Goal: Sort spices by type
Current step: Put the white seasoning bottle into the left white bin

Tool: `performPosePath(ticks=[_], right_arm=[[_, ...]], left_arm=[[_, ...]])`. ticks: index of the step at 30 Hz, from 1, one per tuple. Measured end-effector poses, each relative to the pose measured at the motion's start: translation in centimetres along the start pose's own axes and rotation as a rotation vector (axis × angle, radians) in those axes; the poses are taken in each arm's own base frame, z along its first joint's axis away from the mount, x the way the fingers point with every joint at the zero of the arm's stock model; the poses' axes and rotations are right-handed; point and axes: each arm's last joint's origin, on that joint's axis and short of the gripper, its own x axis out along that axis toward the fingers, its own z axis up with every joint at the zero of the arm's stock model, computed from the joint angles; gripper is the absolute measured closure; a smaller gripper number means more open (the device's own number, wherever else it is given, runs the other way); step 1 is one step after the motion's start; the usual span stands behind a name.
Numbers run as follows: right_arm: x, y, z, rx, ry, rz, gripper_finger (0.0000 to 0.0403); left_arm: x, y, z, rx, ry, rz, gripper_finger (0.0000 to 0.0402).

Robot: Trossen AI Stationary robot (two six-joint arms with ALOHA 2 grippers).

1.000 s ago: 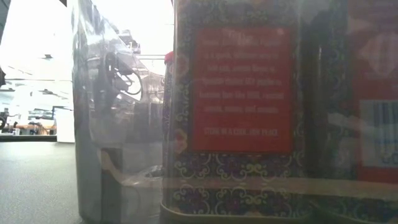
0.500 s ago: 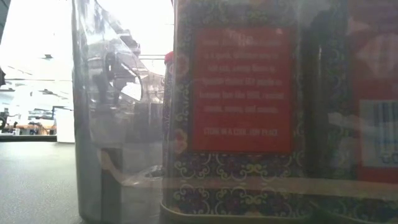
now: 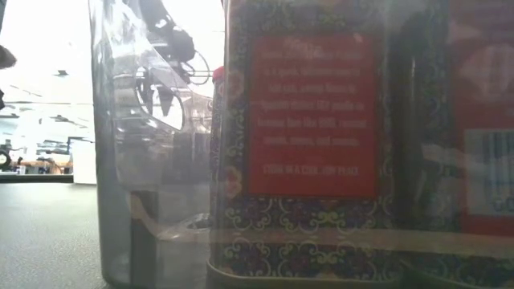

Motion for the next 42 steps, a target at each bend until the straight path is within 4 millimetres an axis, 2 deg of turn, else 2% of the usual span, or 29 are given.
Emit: performPosePath(ticks=[4,7,13,25,29,35,39,42], right_arm=[[0.0,-0.1,0.3,-0.013,-0.034,-0.009,0.0156],[0.0,-0.1,0.5,-0.017,-0.055,-0.015,0.0156],[0.0,-0.2,0.7,-0.009,-0.070,-0.019,0.0156],[0.0,-0.2,0.6,0.042,-0.065,-0.015,0.0156],[0.0,-0.2,0.6,0.042,-0.066,-0.015,0.0156],[0.0,-0.2,0.6,0.033,-0.066,-0.015,0.0156],[0.0,-0.1,0.5,0.024,-0.057,-0.013,0.0156],[0.0,-0.1,0.5,0.024,-0.051,-0.012,0.0156]], left_arm=[[-1.1,-2.1,-0.6,0.113,-0.083,0.090,0.0118],[-2.3,-3.8,-0.8,0.195,-0.202,0.086,0.0118],[-4.5,-7.9,-0.6,0.328,-0.476,-0.038,0.0118],[-6.4,-14.2,-1.3,0.527,-0.740,-0.236,0.0118],[-4.7,-16.8,-1.2,0.634,-0.730,-0.317,0.0118],[-0.2,-21.0,0.4,0.755,-0.771,-0.432,0.0118],[2.2,-20.9,2.9,0.654,-0.846,-0.397,0.0118],[4.8,-20.2,4.1,0.553,-0.782,-0.388,0.0118]])
